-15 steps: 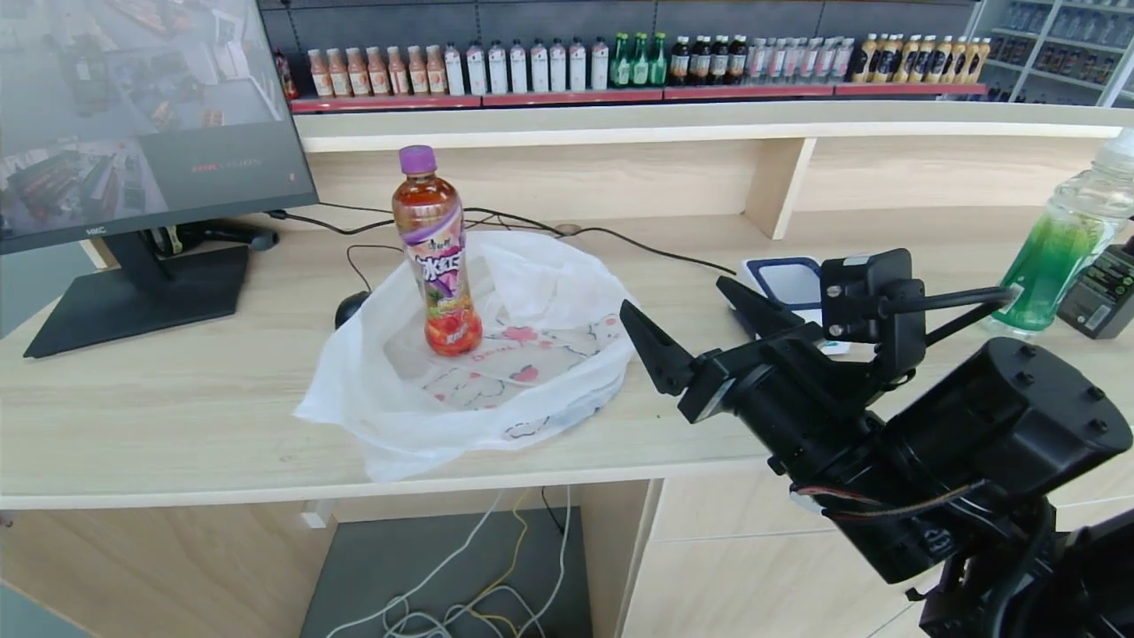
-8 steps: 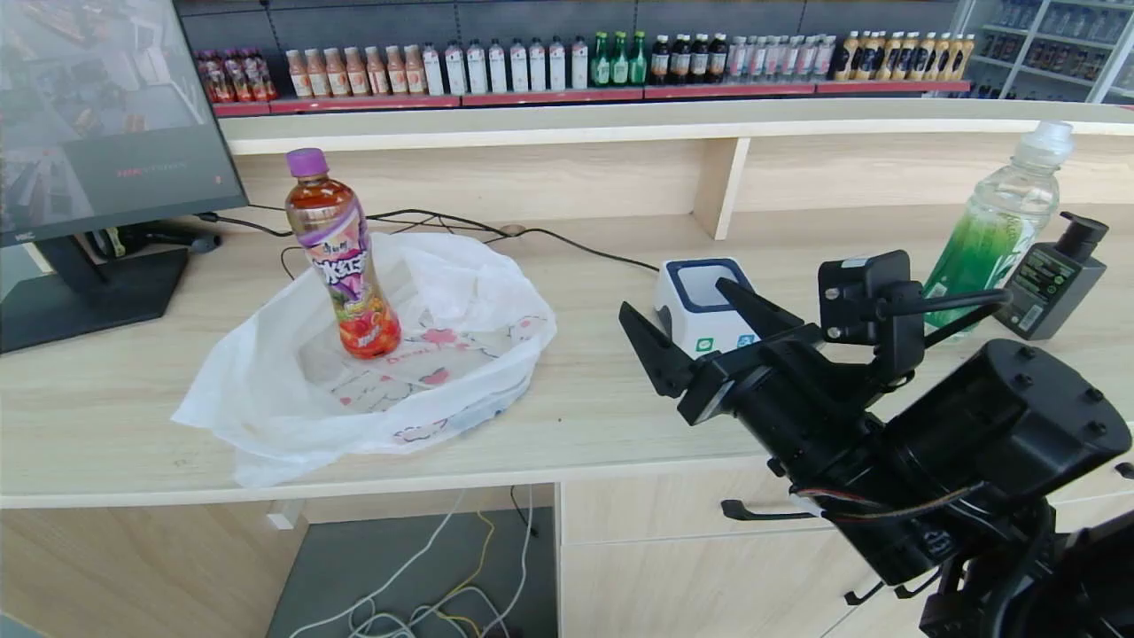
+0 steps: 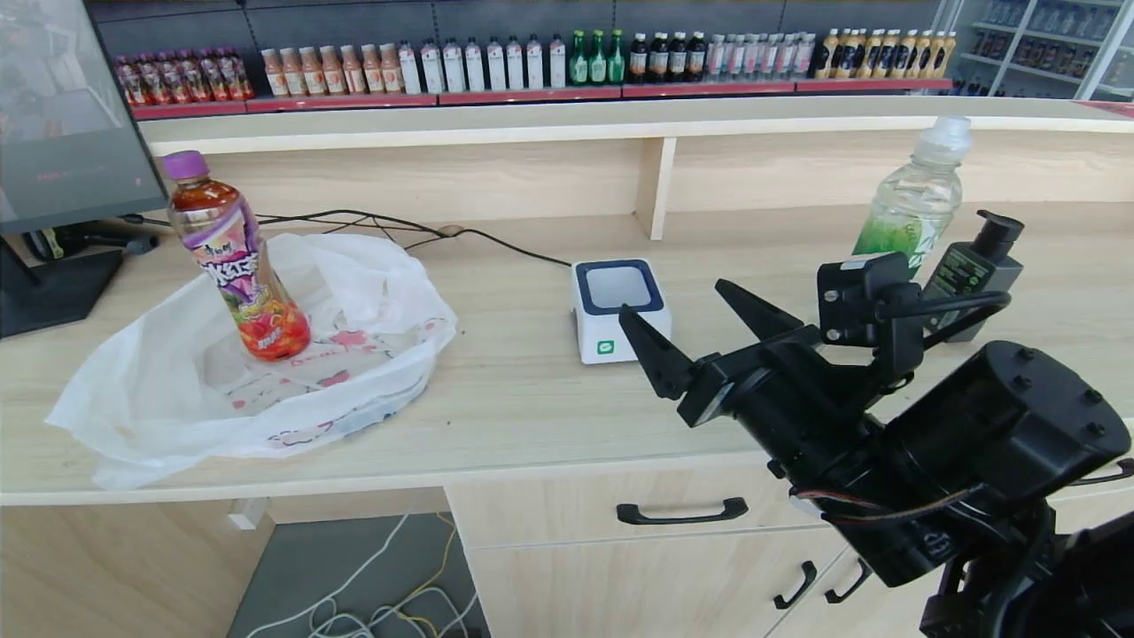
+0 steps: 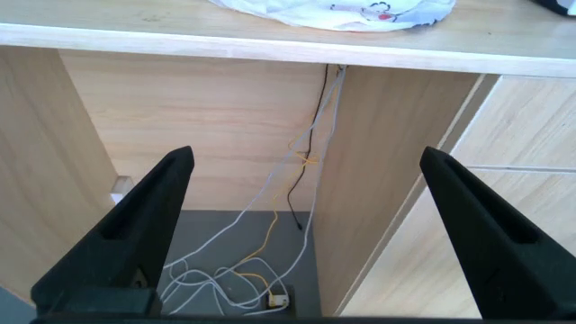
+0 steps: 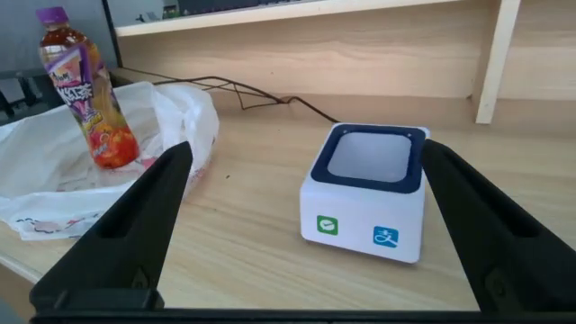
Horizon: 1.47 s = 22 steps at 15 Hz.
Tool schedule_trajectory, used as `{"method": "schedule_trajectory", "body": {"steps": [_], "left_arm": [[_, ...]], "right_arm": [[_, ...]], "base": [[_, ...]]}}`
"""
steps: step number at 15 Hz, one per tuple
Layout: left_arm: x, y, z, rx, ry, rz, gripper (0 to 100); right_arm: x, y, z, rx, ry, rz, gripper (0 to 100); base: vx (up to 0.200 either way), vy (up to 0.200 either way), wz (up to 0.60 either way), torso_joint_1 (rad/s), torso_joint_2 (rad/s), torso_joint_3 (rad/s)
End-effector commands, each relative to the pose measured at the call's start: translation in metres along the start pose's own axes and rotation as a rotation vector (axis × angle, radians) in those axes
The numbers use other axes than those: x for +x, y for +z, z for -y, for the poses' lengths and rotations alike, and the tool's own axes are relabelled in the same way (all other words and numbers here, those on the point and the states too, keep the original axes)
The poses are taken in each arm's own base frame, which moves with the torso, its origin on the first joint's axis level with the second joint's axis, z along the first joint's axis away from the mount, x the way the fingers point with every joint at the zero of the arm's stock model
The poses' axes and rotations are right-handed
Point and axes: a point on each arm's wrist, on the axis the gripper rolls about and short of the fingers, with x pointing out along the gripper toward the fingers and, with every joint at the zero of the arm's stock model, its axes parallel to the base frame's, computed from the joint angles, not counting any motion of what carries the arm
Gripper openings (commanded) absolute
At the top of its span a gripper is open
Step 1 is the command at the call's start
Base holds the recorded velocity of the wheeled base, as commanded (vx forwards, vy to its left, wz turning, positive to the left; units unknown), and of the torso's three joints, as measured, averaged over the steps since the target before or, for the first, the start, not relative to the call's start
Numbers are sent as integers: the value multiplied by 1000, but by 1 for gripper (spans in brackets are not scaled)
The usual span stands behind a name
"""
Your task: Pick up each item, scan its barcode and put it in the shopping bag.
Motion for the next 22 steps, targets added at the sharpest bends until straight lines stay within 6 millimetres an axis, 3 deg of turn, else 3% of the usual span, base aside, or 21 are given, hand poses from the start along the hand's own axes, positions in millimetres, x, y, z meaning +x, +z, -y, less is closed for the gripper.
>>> {"method": "schedule_trajectory", "body": {"steps": [1, 6, 18, 22], "left_arm": [[0, 0, 0, -1, 1, 0, 100], [0, 0, 0, -1, 1, 0, 100], [0, 0, 0, -1, 1, 0, 100], [0, 0, 0, -2, 1, 0, 100]], "right_arm": [[0, -1, 0, 0, 0, 0, 100], [1, 0, 0, 1, 0, 4, 100], [-1, -1, 0, -1, -1, -5, 100], [0, 0, 0, 0, -1, 1, 100]], "base": [[0, -200, 0, -2, 2, 2], [0, -200, 0, -1, 2, 0], [0, 0, 0, 0, 0, 0], [0, -200, 0, -2, 1, 6]]}}
